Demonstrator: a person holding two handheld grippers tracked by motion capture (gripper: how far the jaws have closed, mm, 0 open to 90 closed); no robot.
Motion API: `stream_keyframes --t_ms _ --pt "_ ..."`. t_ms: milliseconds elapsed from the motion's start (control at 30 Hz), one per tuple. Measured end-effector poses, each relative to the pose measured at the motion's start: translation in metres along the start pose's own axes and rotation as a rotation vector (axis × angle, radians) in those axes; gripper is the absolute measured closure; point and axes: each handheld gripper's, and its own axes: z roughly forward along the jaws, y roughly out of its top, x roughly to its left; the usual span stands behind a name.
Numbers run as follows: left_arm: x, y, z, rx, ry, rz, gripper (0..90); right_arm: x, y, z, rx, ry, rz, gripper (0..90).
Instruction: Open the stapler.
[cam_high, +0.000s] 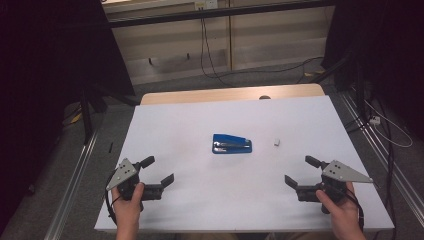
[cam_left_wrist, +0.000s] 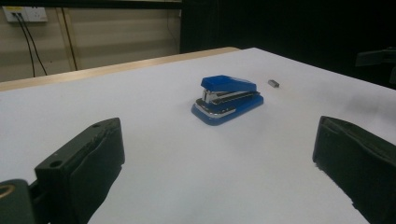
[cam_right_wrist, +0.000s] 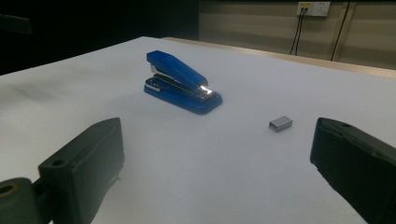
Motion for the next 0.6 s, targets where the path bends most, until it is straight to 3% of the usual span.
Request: stream_keyframes --t_ms 600 --pt "-0.003 0.004 0.016 0.018 -0.032 0.014 2.2 0.0 0.002 0.003 0.001 0.003 0.001 2.3"
